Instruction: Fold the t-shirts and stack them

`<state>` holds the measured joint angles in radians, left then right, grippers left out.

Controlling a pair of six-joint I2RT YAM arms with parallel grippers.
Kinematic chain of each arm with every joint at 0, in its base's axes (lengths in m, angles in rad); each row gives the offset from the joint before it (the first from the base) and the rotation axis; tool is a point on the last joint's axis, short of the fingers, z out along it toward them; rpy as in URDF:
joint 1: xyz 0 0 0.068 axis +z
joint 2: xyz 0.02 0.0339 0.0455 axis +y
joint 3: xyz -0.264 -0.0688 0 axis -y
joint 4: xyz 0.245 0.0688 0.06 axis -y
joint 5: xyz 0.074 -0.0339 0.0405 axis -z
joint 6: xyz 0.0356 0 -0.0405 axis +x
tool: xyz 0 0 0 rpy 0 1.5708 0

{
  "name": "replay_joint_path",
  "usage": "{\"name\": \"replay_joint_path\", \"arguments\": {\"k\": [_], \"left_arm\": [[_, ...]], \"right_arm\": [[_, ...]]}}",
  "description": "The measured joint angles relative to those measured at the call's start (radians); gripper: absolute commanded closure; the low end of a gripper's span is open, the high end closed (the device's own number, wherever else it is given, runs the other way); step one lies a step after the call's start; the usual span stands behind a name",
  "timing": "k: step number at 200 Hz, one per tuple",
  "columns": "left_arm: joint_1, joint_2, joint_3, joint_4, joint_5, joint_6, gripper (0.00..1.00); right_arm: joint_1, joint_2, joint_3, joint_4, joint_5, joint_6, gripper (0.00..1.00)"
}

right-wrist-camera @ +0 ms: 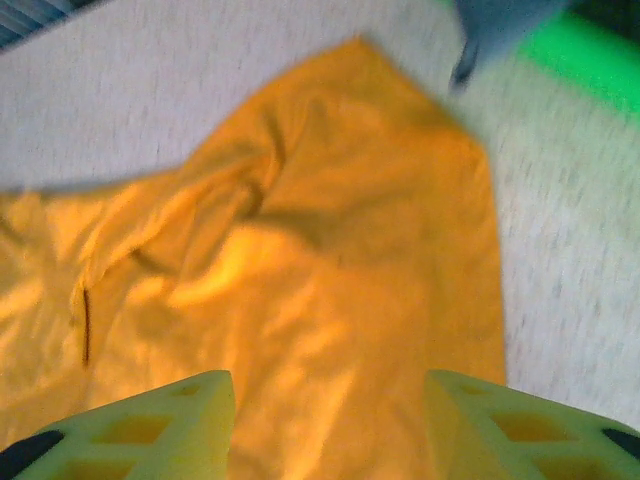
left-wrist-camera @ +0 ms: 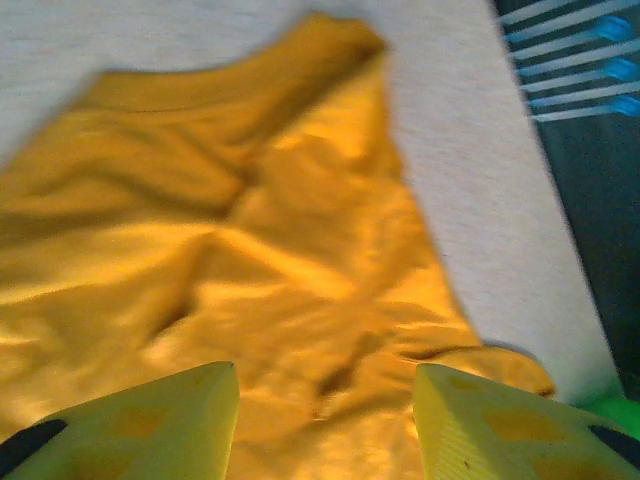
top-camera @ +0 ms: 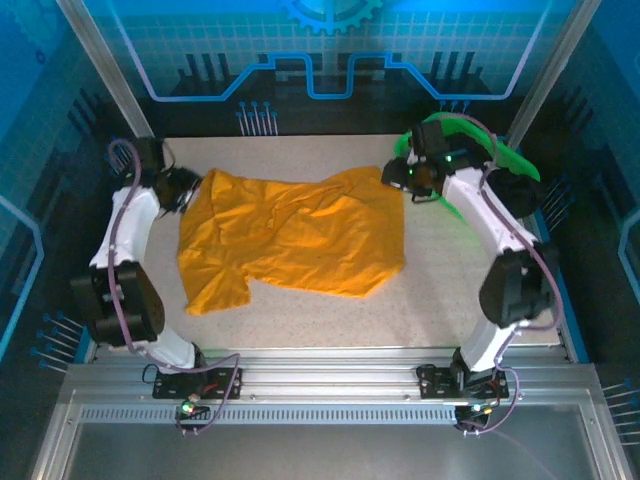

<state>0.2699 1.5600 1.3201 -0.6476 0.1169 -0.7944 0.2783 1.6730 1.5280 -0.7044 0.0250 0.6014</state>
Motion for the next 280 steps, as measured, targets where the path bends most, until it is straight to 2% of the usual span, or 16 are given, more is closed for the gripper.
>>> {"name": "replay_joint_path", "arguments": {"k": [17, 34, 65, 84, 116, 135, 185, 197, 218, 237, 257, 280], "left_arm": [[0.116, -0.016, -0.14, -0.001, 0.011, -0.009, 0.53], [0.189, 0.024, -0.242, -0.013, 0.021, -0.018, 0.54], [0.185, 0.035, -0.276, -0.037, 0.048, -0.017, 0.54], [0.172, 0.016, -0.276, -0.036, 0.057, -0.014, 0.54], [0.104, 0.01, -0.276, -0.037, 0.057, -0.01, 0.54], [0.067, 0.01, -0.276, -0.036, 0.06, -0.008, 0.54], [0.054, -0.014, -0.293, -0.037, 0.064, 0.011, 0.55], [0.054, -0.03, -0.297, -0.039, 0.064, 0.016, 0.55], [0.054, -0.058, -0.304, -0.041, 0.064, 0.024, 0.55], [0.054, -0.076, -0.307, -0.044, 0.064, 0.035, 0.55], [0.054, -0.087, -0.309, -0.048, 0.064, 0.039, 0.55], [0.054, -0.094, -0.314, -0.048, 0.064, 0.04, 0.55]], "right_arm": [[0.088, -0.098, -0.159, 0.018, -0.002, 0.045, 0.59], [0.175, -0.142, -0.3, 0.034, -0.007, 0.108, 0.6], [0.216, -0.167, -0.517, -0.008, -0.006, 0.234, 0.64], [0.212, -0.183, -0.579, -0.037, -0.003, 0.281, 0.6], [0.167, -0.175, -0.581, -0.011, 0.009, 0.28, 0.59], [0.112, -0.114, -0.546, 0.011, 0.026, 0.246, 0.59], [0.045, -0.002, -0.505, 0.061, 0.053, 0.138, 0.59], [0.042, 0.013, -0.502, 0.079, 0.047, 0.117, 0.64], [0.041, 0.049, -0.486, 0.109, 0.044, 0.085, 0.87], [0.041, 0.053, -0.486, 0.122, 0.046, 0.077, 1.0], [0.044, 0.023, -0.489, 0.119, 0.053, 0.067, 1.0], [0.071, -0.088, -0.492, 0.087, 0.08, 0.054, 1.0]]}}
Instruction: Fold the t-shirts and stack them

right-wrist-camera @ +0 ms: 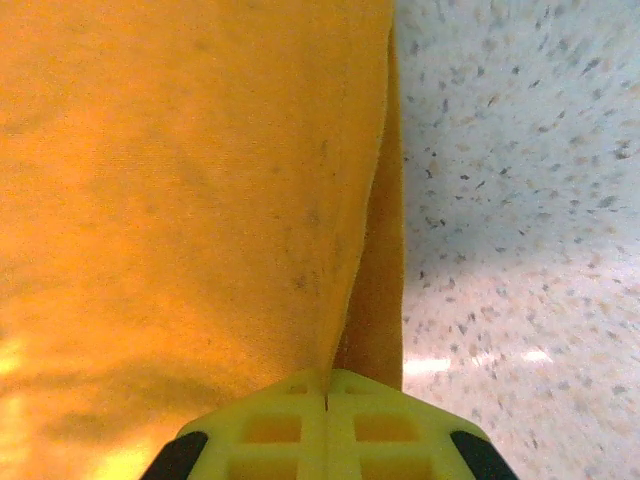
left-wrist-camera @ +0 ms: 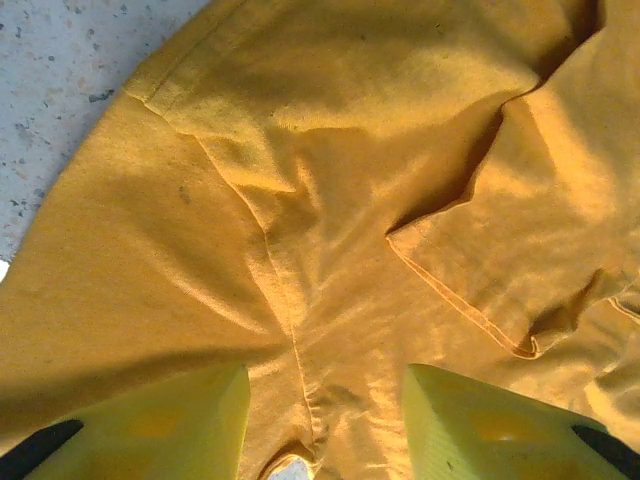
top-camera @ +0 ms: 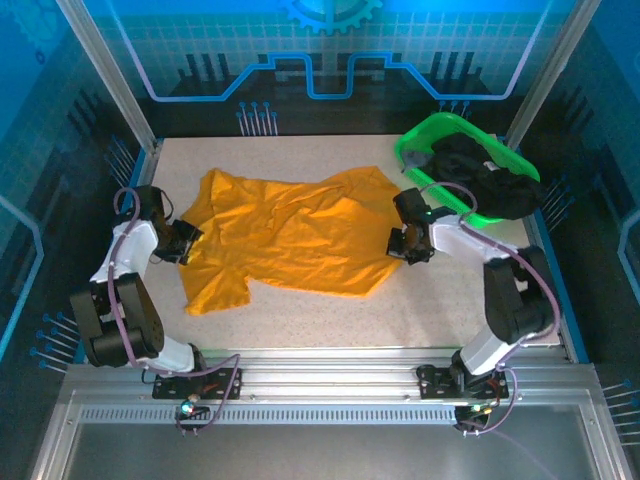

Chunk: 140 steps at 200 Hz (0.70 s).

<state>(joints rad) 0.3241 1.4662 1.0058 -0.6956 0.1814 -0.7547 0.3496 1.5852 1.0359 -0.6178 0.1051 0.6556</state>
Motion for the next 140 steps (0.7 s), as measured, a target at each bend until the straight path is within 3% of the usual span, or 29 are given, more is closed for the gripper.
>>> {"name": "replay_joint_path", "arguments": {"k": [32, 73, 99, 140], "left_arm": [[-0.001, -0.002, -0.021, 0.001, 0.0, 0.003, 0.55], [-0.002, -0.002, -0.027, 0.001, 0.0, 0.003, 0.55], [-0.002, -0.002, -0.027, 0.0, 0.0, 0.007, 0.55], [-0.002, -0.006, -0.027, -0.01, -0.002, 0.034, 0.55]], "right_arm": [[0.052, -0.14, 0.036, -0.088, 0.019, -0.011, 1.0], [0.077, -0.135, 0.155, -0.223, 0.022, -0.011, 1.0], [0.077, -0.036, 0.26, -0.259, 0.019, -0.023, 1.0], [0.067, 0.329, 0.47, -0.264, 0.0, -0.048, 1.0]]}}
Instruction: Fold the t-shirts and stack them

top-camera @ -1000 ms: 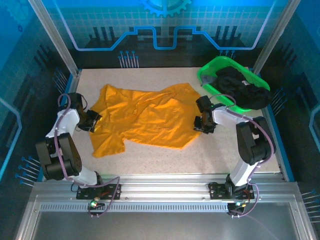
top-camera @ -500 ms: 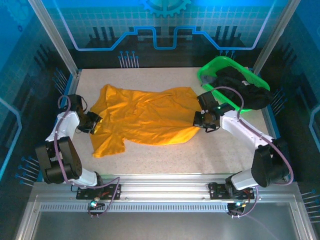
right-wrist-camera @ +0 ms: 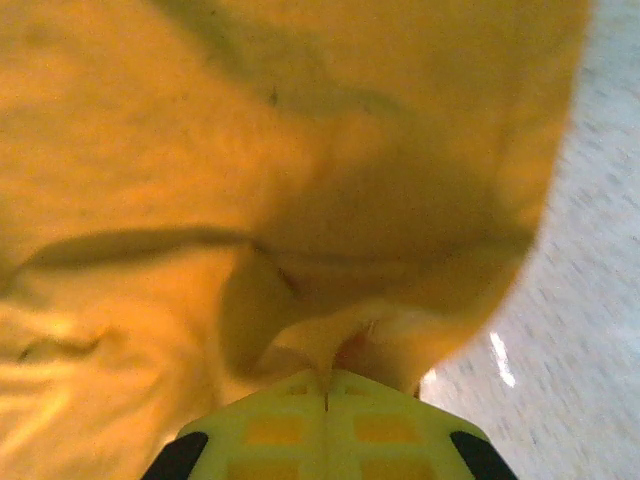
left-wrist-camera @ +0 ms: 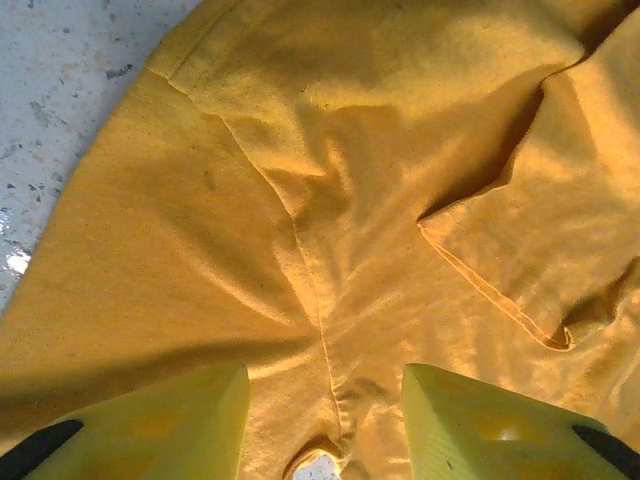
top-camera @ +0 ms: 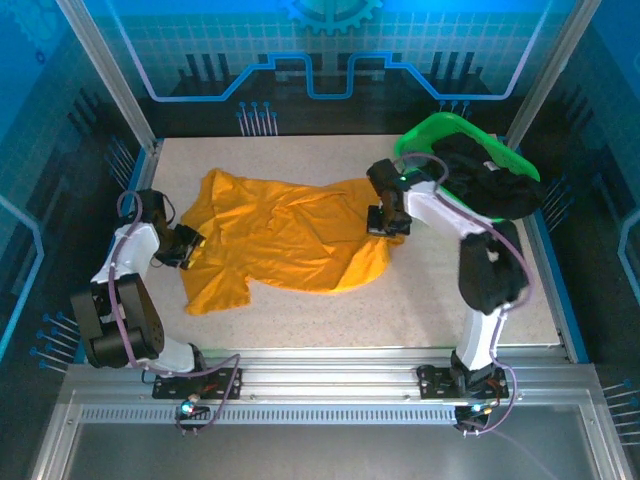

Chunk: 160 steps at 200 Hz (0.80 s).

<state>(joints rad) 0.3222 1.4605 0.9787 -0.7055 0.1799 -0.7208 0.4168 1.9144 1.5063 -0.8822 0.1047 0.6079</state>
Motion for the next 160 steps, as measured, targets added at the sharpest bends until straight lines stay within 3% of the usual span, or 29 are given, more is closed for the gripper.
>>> {"name": "replay_joint_path", "arguments": {"k": [12, 35, 72, 101, 132, 160], "left_arm": [[0.0, -0.004, 0.0, -0.005, -0.001, 0.008, 0.55], [0.0, -0.016, 0.002, -0.02, -0.001, 0.018, 0.54], [0.0, -0.032, 0.008, -0.038, -0.003, 0.022, 0.53], [-0.007, -0.042, 0.008, -0.045, -0.006, 0.022, 0.53], [-0.022, -0.046, 0.008, -0.045, -0.007, 0.022, 0.52], [-0.034, -0.046, 0.008, -0.045, -0.007, 0.021, 0.52]], "right_arm": [[-0.005, 0.103, 0.066, -0.005, -0.003, -0.003, 0.98], [-0.013, 0.244, 0.192, -0.029, -0.008, -0.007, 0.78], [-0.031, 0.233, 0.2, -0.028, -0.003, -0.012, 0.55], [-0.062, 0.039, -0.01, 0.015, 0.02, 0.002, 0.48], [-0.074, -0.199, -0.238, 0.04, 0.034, 0.004, 0.49], [-0.028, -0.231, -0.343, 0.072, 0.026, 0.004, 0.5]]}}
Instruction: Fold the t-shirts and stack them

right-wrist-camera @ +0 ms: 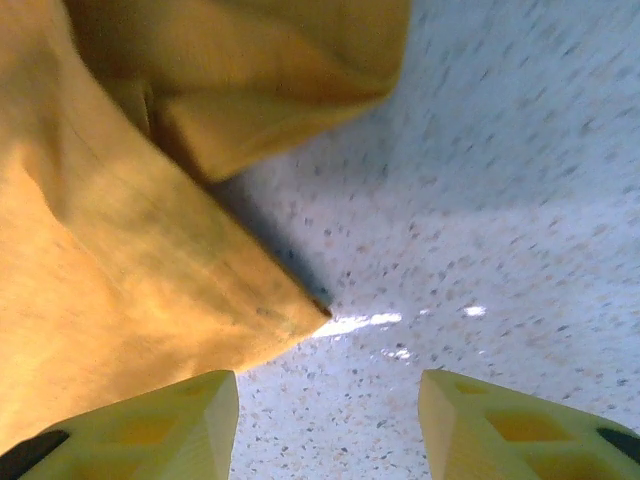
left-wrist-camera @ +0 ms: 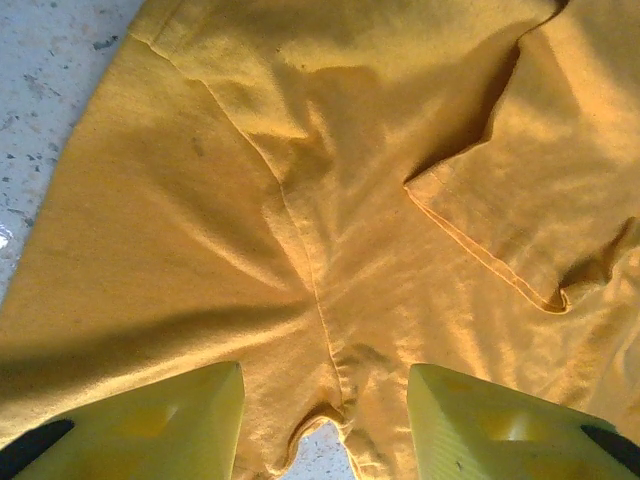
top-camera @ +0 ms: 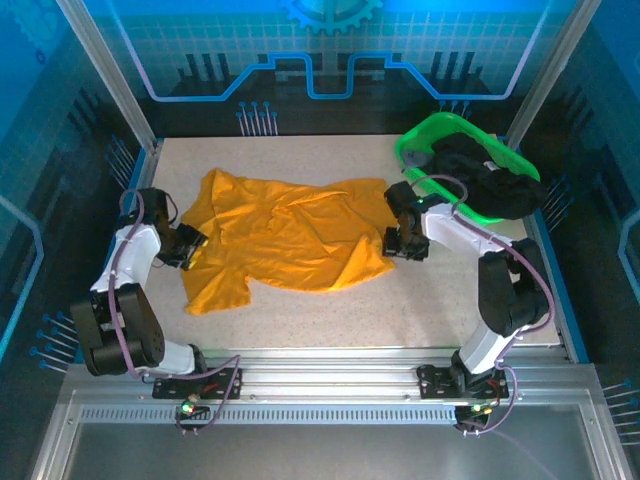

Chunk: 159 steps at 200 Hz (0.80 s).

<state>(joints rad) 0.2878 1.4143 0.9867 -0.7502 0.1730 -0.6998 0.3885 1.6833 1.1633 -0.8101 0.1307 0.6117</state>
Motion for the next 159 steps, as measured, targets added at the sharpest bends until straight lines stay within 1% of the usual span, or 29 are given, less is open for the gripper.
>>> {"name": "replay_joint_path", "arguments": {"k": [38, 57, 62, 66, 78, 87, 102, 112, 135, 159], "left_arm": [[-0.039, -0.004, 0.0, 0.028, 0.016, -0.004, 0.49], [-0.068, -0.014, -0.01, 0.074, 0.057, -0.01, 0.48], [-0.077, -0.019, -0.016, 0.09, 0.069, -0.014, 0.48], [-0.083, -0.022, -0.021, 0.1, 0.077, -0.019, 0.48], [-0.106, -0.034, -0.04, 0.129, 0.1, -0.035, 0.48], [-0.124, -0.039, -0.053, 0.147, 0.112, -0.047, 0.48], [-0.15, -0.045, -0.07, 0.165, 0.123, -0.065, 0.48], [-0.163, -0.05, -0.076, 0.171, 0.127, -0.073, 0.48], [-0.175, -0.066, -0.077, 0.17, 0.128, -0.08, 0.48], [-0.175, -0.091, -0.076, 0.136, 0.092, -0.075, 0.46]], "right_arm": [[0.04, 0.085, -0.012, 0.04, -0.008, -0.003, 0.51], [0.047, 0.143, 0.001, 0.056, -0.009, -0.004, 0.55], [0.047, 0.156, 0.006, 0.057, -0.008, -0.004, 0.57], [0.047, 0.167, 0.011, 0.058, -0.008, -0.004, 0.61], [0.048, 0.183, 0.032, 0.049, -0.008, -0.009, 0.75], [0.049, 0.193, 0.049, 0.051, -0.006, -0.001, 0.83], [0.049, 0.205, 0.062, 0.052, -0.001, -0.002, 0.94], [0.047, 0.202, 0.062, 0.048, 0.01, 0.002, 1.0], [0.017, 0.192, 0.053, 0.023, 0.047, 0.008, 1.0], [-0.075, 0.145, 0.01, -0.014, 0.102, 0.008, 1.0]]}}
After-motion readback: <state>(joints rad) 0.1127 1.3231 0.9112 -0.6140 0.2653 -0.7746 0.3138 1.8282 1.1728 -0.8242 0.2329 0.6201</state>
